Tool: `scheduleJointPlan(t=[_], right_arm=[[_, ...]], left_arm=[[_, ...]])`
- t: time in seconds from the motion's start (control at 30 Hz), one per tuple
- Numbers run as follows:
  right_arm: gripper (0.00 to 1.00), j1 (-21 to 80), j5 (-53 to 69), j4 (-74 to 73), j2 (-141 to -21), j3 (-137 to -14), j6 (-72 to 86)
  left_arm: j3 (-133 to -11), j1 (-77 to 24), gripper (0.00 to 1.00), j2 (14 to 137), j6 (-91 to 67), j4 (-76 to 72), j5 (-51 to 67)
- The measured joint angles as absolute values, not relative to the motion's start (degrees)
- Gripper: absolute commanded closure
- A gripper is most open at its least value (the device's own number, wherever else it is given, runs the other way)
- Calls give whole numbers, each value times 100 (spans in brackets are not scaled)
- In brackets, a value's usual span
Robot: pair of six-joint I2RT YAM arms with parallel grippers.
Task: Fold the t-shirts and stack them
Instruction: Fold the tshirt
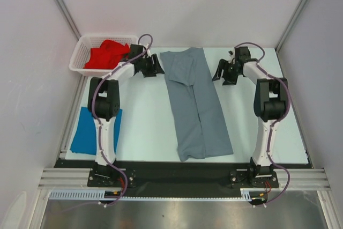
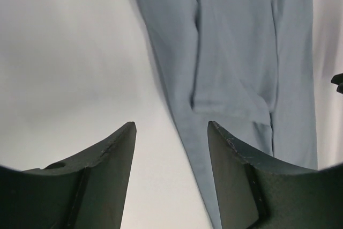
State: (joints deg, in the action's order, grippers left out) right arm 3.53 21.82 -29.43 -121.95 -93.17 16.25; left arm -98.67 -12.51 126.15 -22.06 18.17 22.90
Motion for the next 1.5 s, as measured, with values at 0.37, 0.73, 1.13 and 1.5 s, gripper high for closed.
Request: scheduleJointPlan(t=[0.37, 0.73, 1.13, 1.5], right_arm=[[42, 296, 2757, -2517, -13804, -11249, 1435], [57, 318, 3269, -1730, -15054, -12742, 2462], [76, 392, 3299, -1306, -15513, -13209, 3041], [100, 266, 3269, -351, -15406, -12519, 3741]], left_arm=[[-10930, -1166, 48, 13797, -2716, 1245, 2530], [-11216, -1127, 55, 14379, -3994, 287, 2169], [-11832, -1041, 64, 14892, -4541, -43, 2128], [-12696, -1020, 79, 15539, -4858, -322, 2268]])
